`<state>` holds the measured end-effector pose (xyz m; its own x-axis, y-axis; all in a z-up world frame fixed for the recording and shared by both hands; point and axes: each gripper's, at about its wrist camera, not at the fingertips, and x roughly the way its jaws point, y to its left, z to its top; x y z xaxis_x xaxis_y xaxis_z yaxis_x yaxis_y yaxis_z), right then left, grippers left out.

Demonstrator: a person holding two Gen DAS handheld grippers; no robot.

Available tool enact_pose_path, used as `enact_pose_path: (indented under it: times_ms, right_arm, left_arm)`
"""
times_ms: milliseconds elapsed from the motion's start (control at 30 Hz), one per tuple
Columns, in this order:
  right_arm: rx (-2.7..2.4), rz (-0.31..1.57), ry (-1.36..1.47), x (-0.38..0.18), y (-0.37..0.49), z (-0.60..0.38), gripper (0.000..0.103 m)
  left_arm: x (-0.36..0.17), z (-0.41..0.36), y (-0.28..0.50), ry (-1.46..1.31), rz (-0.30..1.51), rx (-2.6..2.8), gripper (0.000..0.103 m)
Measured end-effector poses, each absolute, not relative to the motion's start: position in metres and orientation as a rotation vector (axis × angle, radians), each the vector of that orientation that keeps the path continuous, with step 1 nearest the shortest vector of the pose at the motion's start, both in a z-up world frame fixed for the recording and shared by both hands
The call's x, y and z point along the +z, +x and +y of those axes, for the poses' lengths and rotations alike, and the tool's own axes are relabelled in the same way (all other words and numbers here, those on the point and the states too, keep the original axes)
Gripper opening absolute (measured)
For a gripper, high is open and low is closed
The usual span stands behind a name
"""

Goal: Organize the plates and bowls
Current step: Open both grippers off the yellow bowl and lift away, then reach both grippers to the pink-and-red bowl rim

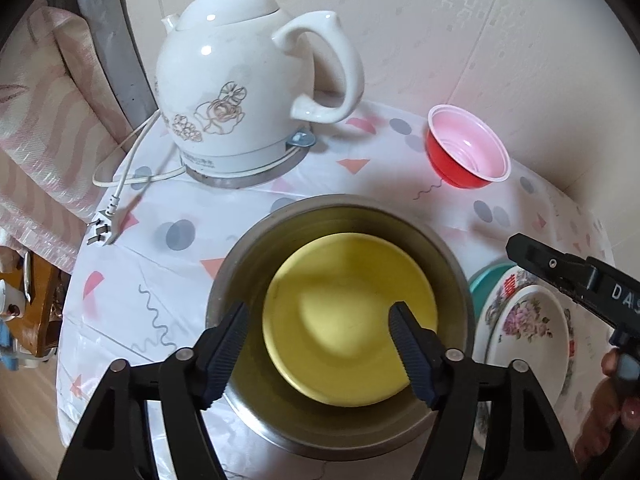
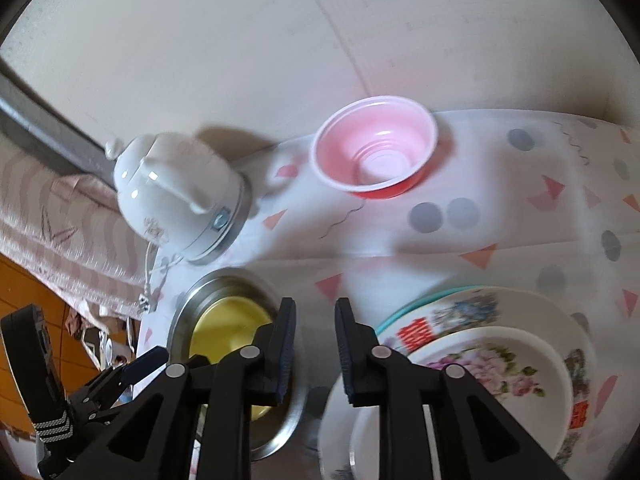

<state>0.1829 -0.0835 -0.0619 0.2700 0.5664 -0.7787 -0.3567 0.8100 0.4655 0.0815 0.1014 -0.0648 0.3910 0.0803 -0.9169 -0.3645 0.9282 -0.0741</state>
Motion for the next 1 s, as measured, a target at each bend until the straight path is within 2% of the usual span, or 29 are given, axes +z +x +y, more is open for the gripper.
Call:
enact_pose_path:
  times_ms: [267, 433, 1000]
  right_arm:
    - [0.539, 1.125, 0.268, -0.064, 0.206, -0.118, 0.025]
    - [0.493, 1.114, 0.309, -0.065, 0.229, -0.134, 0.028]
    - [0.479, 1.142, 0.378, -0.077, 0.302, -0.123, 0.028]
  left_arm:
    - [-0.062, 0.097, 0.089, -0.286, 1.137, 0.273, 0.081]
    - [-0.060, 0.096, 0.098, -0.289, 1.147, 0.277, 0.081]
    - [-0.056, 0.089, 0.118, -0.292, 1.148, 0.281, 0.082]
